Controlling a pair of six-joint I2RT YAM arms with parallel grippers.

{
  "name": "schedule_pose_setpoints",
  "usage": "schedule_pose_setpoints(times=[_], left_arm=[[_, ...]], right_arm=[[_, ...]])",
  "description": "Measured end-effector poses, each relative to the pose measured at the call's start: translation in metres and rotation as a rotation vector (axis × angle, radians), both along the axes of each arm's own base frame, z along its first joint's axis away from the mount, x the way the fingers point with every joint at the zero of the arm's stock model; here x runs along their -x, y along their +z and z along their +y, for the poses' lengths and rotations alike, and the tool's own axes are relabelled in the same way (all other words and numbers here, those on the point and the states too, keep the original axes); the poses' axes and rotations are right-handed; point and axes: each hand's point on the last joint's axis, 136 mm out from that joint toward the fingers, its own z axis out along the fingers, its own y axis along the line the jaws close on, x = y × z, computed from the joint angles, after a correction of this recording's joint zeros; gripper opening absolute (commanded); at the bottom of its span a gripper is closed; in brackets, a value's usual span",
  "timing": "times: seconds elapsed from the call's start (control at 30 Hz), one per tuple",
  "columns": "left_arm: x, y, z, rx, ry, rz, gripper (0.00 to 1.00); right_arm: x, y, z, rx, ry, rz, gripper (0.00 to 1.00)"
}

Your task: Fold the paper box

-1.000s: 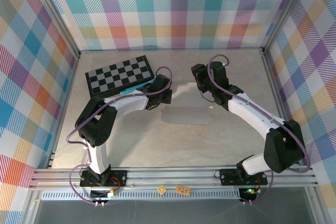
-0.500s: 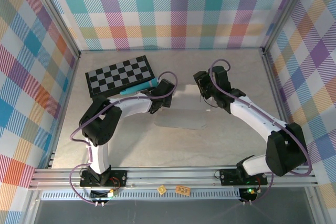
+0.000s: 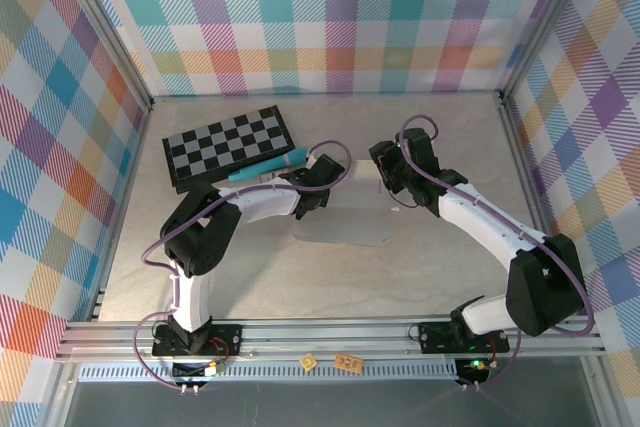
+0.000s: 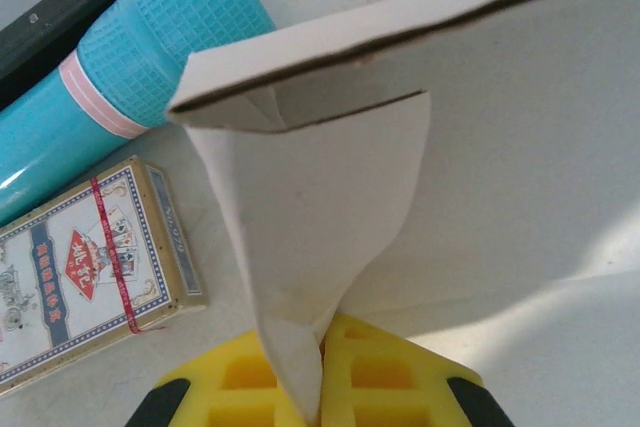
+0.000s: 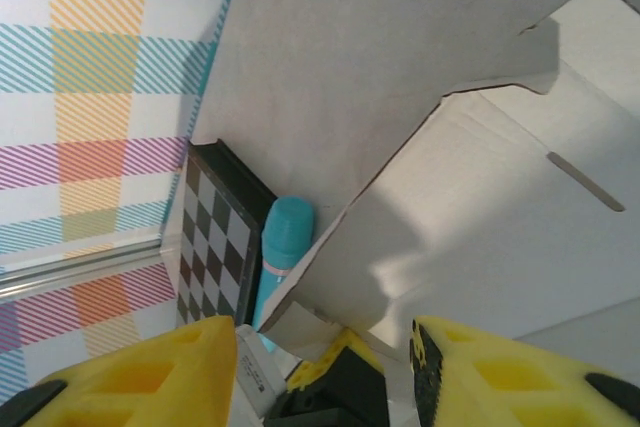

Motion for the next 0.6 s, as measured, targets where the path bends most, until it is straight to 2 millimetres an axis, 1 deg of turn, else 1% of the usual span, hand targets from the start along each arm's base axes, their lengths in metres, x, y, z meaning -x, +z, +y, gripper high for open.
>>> schedule_pose_setpoints(times=[0.2, 0.3, 0.43, 0.53, 0.6], left_arm=[[0.001, 0.0, 0.002, -0.025, 0.005, 0.014, 0.0], [0.002, 0.001, -0.001, -0.019, -0.005, 0.03, 0.0], [0.004, 0.004, -0.008, 0.012, -0.027, 0.062, 0.0], [0.005, 0.011, -0.015, 0.042, -0.046, 0.086, 0.0], [0.007, 0.018, -0.018, 0.058, -0.056, 0.095, 0.0]], right_arm=[[0.004, 0.0, -0.007, 0.042, 0.003, 0.021, 0.5], [0.004, 0.004, -0.011, 0.058, 0.009, 0.021, 0.53], [0.001, 0.01, -0.024, 0.082, 0.01, 0.035, 0.55], [-0.002, 0.02, -0.034, 0.113, 0.019, 0.034, 0.55], [-0.004, 0.031, -0.039, 0.136, 0.029, 0.023, 0.55]])
